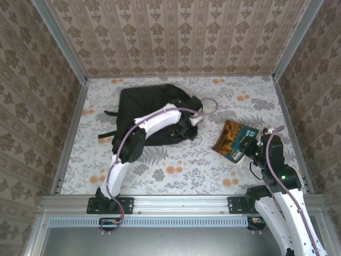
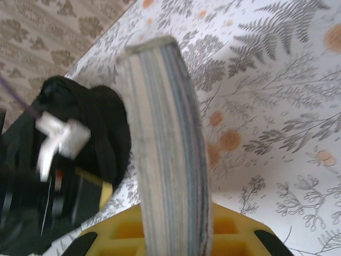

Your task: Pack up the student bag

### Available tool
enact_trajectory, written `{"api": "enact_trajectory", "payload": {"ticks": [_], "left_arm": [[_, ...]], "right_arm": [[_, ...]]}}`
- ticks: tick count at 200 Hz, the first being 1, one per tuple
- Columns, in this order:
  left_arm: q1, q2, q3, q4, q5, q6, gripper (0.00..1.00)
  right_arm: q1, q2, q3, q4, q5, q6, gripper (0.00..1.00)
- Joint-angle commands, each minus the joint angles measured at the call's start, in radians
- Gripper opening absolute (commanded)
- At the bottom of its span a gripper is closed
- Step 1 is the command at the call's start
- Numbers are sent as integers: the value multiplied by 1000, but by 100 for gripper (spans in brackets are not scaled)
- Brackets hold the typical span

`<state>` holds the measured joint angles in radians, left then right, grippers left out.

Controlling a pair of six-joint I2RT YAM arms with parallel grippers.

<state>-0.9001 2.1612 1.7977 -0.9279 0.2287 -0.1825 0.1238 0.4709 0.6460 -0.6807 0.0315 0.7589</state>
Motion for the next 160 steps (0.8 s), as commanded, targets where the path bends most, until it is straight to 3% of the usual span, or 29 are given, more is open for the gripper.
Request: {"api": "enact_trajectory", "payload": {"ticks": [1,28,67,93,115,160], "left_arm": [[-65,-187,-149,33,148,-6,27],[-73,-383,-279,19,110,-24,34],[-71,-538,-257,-1,30,-22,57],[-83,-477,-182,-56,-40,8,69],[-152,-382,-90,-112,-135,40,77],[-261,-199,78,-167,-308,26,83]], "right_arm": [[-4,4,39,26,66,13,0],[-4,33,35,44,59,10,0],[-5,43,25,64,57,16,2],[-4,41,12,63,29,23,2],[-4,33,-5,56,5,35,3],[-6,3,-25,45,-1,37,4]]}}
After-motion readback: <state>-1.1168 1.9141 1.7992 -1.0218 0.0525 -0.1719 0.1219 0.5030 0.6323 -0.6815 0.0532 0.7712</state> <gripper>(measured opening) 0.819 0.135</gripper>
